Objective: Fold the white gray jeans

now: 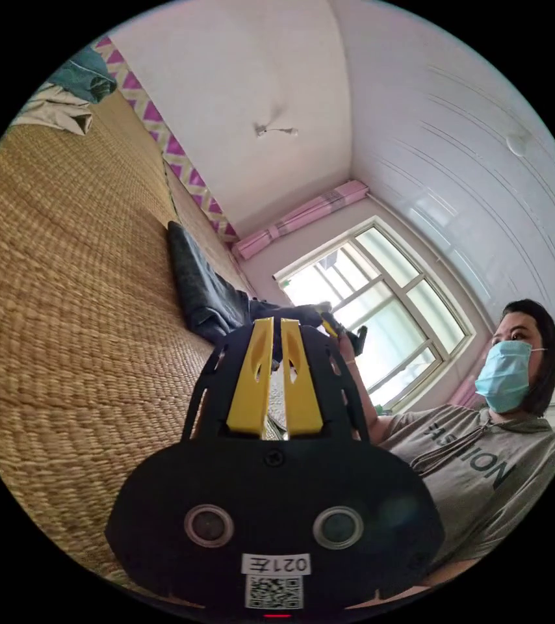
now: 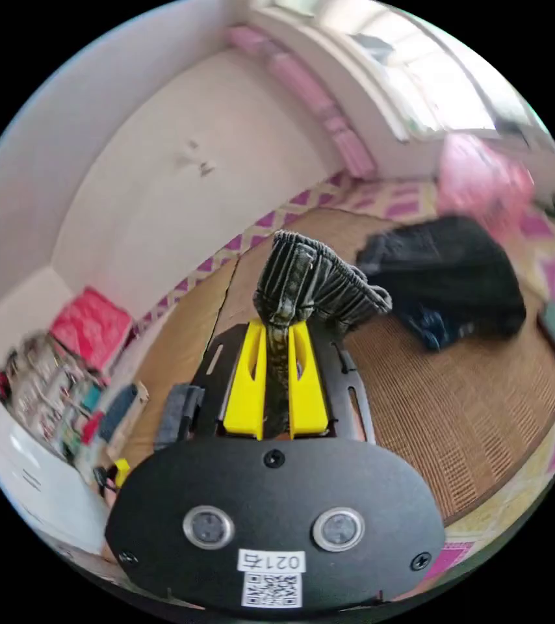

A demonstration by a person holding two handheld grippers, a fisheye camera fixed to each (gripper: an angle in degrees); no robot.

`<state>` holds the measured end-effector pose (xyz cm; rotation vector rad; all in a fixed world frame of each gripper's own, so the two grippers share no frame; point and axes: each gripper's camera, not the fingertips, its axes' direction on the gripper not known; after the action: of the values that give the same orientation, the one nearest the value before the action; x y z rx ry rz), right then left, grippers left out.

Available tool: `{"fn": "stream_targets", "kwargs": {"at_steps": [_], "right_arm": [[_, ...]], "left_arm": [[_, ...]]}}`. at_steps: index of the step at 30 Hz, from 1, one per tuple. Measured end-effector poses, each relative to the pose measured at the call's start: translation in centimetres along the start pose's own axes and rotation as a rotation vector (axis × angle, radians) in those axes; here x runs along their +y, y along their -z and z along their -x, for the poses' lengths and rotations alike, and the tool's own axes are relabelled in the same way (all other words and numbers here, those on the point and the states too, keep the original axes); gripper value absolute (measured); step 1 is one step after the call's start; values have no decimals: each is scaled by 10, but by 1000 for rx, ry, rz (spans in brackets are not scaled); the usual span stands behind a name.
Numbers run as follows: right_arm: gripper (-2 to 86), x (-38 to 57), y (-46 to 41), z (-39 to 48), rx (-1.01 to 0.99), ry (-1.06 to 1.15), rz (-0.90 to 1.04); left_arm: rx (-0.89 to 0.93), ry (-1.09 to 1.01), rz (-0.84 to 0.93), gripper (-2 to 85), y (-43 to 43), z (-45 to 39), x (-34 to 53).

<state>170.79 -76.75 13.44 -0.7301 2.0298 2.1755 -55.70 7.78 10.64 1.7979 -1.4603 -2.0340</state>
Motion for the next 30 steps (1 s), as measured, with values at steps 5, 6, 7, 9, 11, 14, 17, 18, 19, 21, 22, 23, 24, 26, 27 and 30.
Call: {"fn": "stream_targets", "kwargs": {"at_steps": [5, 6, 7, 9, 11, 14, 17, 18, 19, 21, 22, 23, 24, 26, 27, 30], "right_arm": [[55, 62, -30, 425, 147, 690, 29], [54, 79, -40, 466, 159, 759, 36], [54, 117, -63, 538, 174, 881, 53], [53, 184, -110, 631, 191, 1050, 107], [52, 282, -186, 717, 215, 1250, 246], [52, 368, -262, 765, 227, 1331, 426], [51, 395, -266, 805, 250, 1296, 318], [51, 402, -266, 811, 253, 1292, 295], [53, 420, -272, 820, 252, 1292, 257], [58, 465, -302, 823, 228, 1316, 266], [61, 504, -339, 816, 224, 1358, 358], [64, 541, -367, 804, 222, 1368, 382], [69, 555, -371, 799, 217, 1371, 343], [86, 581, -393, 775, 90, 1284, 460], [90, 581, -396, 764, 15, 1229, 504], [87, 571, -407, 671, -327, 937, 612]], "left_arm": [[98, -5, 13, -10, 16, 20, 11], [106, -3, 8, -10, 19, 23, 12], [119, 3, -1, -10, 23, 28, 16], [133, 7, -8, -10, 28, 34, 20], [129, 6, -5, -9, 30, 40, 26], [124, 1, 6, -9, 30, 47, 33], [126, 1, 0, -9, 31, 56, 40], [128, 3, -3, -9, 31, 58, 42], [133, 6, -9, -9, 31, 62, 45], [140, 8, -16, -8, 31, 68, 50], [142, 7, -19, -7, 30, 71, 53], [140, 5, -21, -5, 29, 73, 57], [138, 2, -21, -4, 28, 74, 58], [99, 5, -9, 16, 22, 76, 62], [78, -5, 0, 28, 19, 73, 62], [-79, -83, 28, 84, -3, 46, 45]]}}
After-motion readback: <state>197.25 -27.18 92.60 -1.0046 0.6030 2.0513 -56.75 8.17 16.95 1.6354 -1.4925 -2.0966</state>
